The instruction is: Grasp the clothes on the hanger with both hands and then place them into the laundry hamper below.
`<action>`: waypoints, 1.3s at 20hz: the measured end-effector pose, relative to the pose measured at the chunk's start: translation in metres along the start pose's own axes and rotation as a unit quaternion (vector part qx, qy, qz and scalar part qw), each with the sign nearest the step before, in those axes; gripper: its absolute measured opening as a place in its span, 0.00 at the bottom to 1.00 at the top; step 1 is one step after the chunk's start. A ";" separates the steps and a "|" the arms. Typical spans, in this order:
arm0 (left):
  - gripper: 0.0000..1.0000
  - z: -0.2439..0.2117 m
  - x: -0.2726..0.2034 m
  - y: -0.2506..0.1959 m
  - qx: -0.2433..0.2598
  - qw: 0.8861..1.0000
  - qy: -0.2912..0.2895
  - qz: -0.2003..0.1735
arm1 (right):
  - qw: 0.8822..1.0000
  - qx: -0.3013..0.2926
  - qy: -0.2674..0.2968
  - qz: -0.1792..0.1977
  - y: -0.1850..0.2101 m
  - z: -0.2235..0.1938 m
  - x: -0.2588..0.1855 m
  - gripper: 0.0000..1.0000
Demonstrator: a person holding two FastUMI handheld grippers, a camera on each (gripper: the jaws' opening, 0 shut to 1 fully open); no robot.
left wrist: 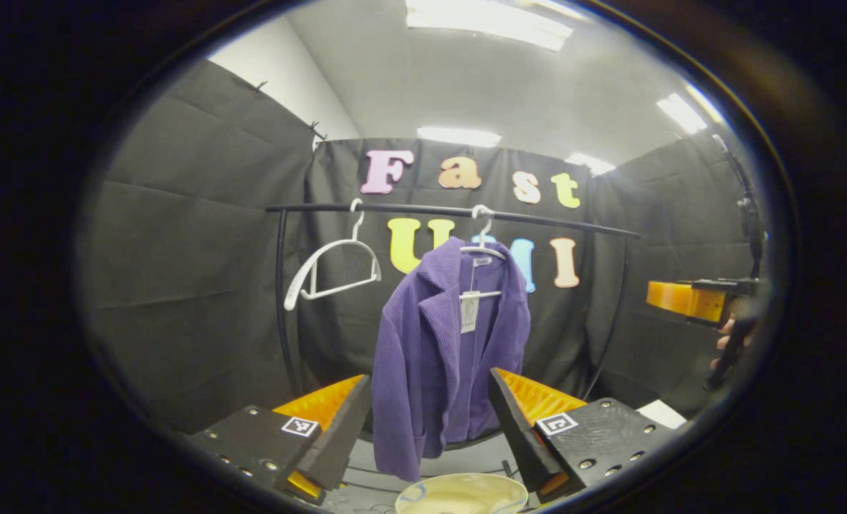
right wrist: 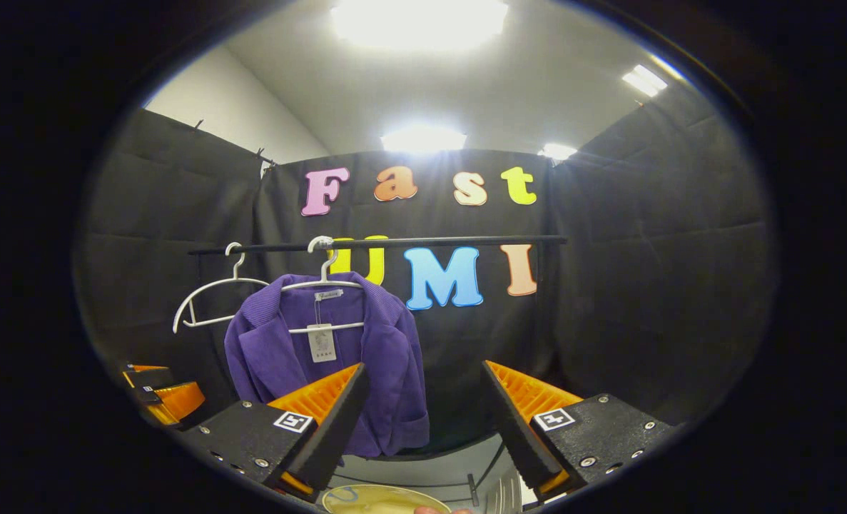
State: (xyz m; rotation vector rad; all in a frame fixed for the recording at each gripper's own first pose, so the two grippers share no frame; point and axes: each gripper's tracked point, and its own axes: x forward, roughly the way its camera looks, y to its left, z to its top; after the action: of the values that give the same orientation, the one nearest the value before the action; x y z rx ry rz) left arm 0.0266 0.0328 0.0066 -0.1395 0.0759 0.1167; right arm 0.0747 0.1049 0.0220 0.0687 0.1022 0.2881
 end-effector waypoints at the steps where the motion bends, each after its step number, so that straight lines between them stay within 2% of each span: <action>1: 0.99 0.004 0.010 -0.001 -0.012 1.000 0.002 0.006 | 1.000 0.010 0.006 0.016 0.004 -0.001 0.017 0.96; 4: 0.94 0.012 0.039 -0.009 -0.051 0.998 0.000 0.023 | 0.996 0.045 0.018 0.068 0.024 -0.005 0.073 0.96; 5: 0.94 0.013 0.050 -0.011 -0.058 0.998 0.004 0.032 | 0.994 0.059 0.027 0.083 0.028 -0.008 0.090 0.96; 6: 0.99 0.014 0.058 -0.014 -0.061 0.997 0.005 0.038 | 0.992 0.072 0.036 0.100 0.033 -0.011 0.108 0.96; 7: 0.94 0.017 0.067 -0.018 -0.062 0.997 0.003 0.044 | 0.990 0.080 0.041 0.112 0.037 -0.014 0.124 0.95; 9: 0.94 0.018 0.089 -0.025 -0.058 0.996 0.008 0.063 | 0.986 0.090 0.050 0.128 0.040 -0.019 0.156 0.95; 10: 0.90 0.019 0.100 -0.031 -0.056 0.996 0.008 0.071 | 0.984 0.095 0.055 0.139 0.042 -0.021 0.171 0.95; 11: 0.90 0.020 0.111 -0.035 -0.055 0.995 0.006 0.082 | 0.982 0.100 0.060 0.147 0.044 -0.024 0.184 0.95; 14: 0.99 0.013 0.146 -0.042 -0.051 0.991 0.017 0.123 | 0.977 0.113 0.080 0.165 0.052 -0.039 0.222 0.95; 16: 0.90 0.008 0.164 -0.043 -0.055 0.987 0.021 0.151 | 0.972 0.119 0.094 0.182 0.060 -0.050 0.241 0.95; 17: 0.94 0.006 0.171 -0.043 -0.055 0.985 0.023 0.161 | 0.970 0.120 0.098 0.186 0.061 -0.054 0.248 0.95; 21: 0.94 0.000 0.188 -0.037 -0.048 0.978 0.022 0.202 | 0.973 0.106 0.097 0.179 0.066 -0.067 0.269 0.95; 22: 0.90 0.000 0.192 -0.035 -0.052 0.976 0.018 0.209 | 0.974 0.102 0.096 0.178 0.068 -0.068 0.273 0.95; 23: 0.90 0.000 0.196 -0.033 -0.058 0.975 0.015 0.214 | 0.974 0.099 0.095 0.182 0.072 -0.070 0.276 0.95; 24: 0.95 -0.003 0.201 -0.031 -0.063 0.974 0.017 0.216 | 0.973 0.096 0.095 0.185 0.075 -0.072 0.277 0.95; 25: 0.92 -0.005 0.204 -0.032 -0.069 0.974 0.019 0.214 | 0.973 0.091 0.094 0.188 0.079 -0.074 0.279 0.95; 26: 0.94 -0.005 0.207 -0.032 -0.078 0.975 0.018 0.209 | 0.974 0.083 0.092 0.188 0.079 -0.076 0.281 0.95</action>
State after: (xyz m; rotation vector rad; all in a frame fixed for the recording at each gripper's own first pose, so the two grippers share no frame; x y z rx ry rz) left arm 0.2356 0.0232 -0.0109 -0.2812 0.1323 0.5426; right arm 0.3122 0.2656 -0.0723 0.2288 0.2993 0.6643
